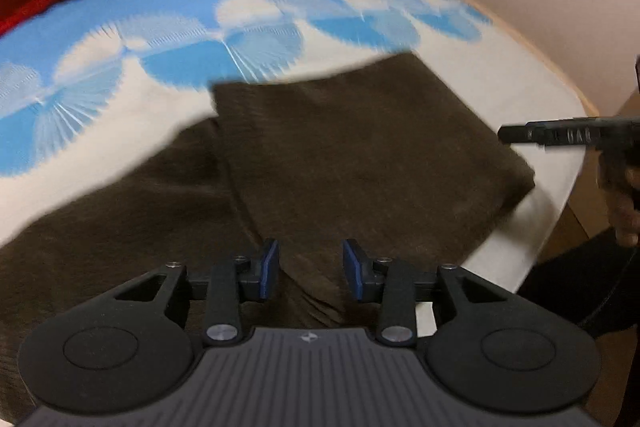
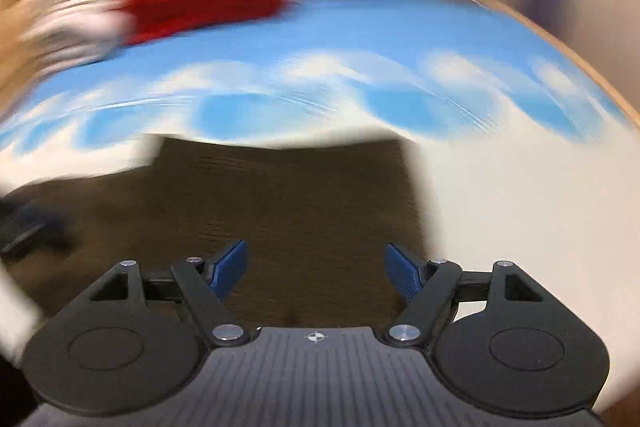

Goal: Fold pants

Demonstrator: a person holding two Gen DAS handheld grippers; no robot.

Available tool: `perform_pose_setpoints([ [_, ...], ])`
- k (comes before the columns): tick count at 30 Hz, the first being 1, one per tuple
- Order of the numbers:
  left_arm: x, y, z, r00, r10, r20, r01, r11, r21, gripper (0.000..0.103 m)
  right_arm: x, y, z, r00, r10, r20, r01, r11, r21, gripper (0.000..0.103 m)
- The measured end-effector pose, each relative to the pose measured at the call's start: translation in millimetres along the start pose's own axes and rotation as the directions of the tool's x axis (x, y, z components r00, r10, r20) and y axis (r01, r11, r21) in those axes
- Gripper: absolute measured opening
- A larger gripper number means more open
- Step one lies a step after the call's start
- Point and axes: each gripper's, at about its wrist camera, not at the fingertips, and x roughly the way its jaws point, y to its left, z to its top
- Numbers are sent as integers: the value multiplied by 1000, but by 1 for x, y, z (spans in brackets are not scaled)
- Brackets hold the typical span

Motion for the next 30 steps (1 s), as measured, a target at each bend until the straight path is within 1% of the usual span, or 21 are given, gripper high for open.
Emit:
perform_pose_setpoints([
  [1,13,-2,-3,998,8,-66,-9,1000,-2,37,6,-18,-4,999,-32,-39,35,996,86,78],
  [2,31,-3,-10,986,31,-165,-32,999,-1,37,11,-34,-9,996,-30,-80,43,986,162,78],
  [3,41,-3,-17,978,37,-206,-40,999,-9,38,17,-45,-13,993,-11,-121,38,974,225,78],
  [5,38,0,-10,979,24,-204,-30,999,-28,36,29,-65,-25,976,48,-212,28,939,342,78],
  [7,34,10,-9,980,1,-200,-20,995,-94,36,34,-73,-32,968,76,-238,27,915,403,78],
  [8,32,13,-8,981,7,-193,-30,993,-113,36,36,-73,-32,967,84,-241,24,910,414,78],
  [10,25,12,-4,990,7,-142,-23,993,-113,36,42,-73,-31,964,96,-250,18,908,418,77],
  [12,18,12,-1,995,-38,-94,26,992,-123,36,44,-73,-31,959,110,-260,10,907,421,76],
  [14,18,9,-1,994,-75,-77,66,991,-118,36,41,-80,-26,960,89,-266,26,916,401,69],
  [15,23,7,-1,993,-72,-98,61,993,-105,36,40,-79,-25,960,77,-269,37,917,396,61],
  [16,31,3,-6,988,-47,-150,36,996,-76,37,38,-79,-24,962,67,-266,44,919,392,49],
  [17,40,0,-9,980,-10,-199,2,999,-41,45,42,-74,-18,964,58,-260,48,923,383,44],
  [18,43,-2,-11,979,17,-202,-22,999,-23,49,39,-72,-16,968,56,-243,39,928,370,35],
  [19,42,-1,-9,980,29,-195,-34,999,-26,50,35,-69,-14,973,61,-225,23,936,352,30],
  [20,39,1,-5,983,24,-180,-32,998,-46,51,29,-60,-9,979,54,-199,8,954,299,29],
  [22,29,12,1,991,-15,-135,-2,992,-125,51,13,-36,-1,992,29,-124,-11,989,147,27],
  [24,14,22,9,997,-59,-48,49,979,-196,54,-7,-12,4,998,63,-29,-63,998,9,27],
  [25,4,28,13,996,-94,13,94,968,-232,62,-15,0,6,996,90,14,-89,994,-60,27],
  [26,-4,35,18,989,-132,73,146,954,-263,73,-24,14,6,990,126,56,-118,984,-136,27],
  [28,-19,45,24,962,-210,178,257,916,-307,85,-39,42,2,969,220,116,-181,944,-276,27],
  [30,-29,53,27,928,-270,259,347,879,-328,86,-44,66,-5,949,285,133,-215,897,-386,27],
])
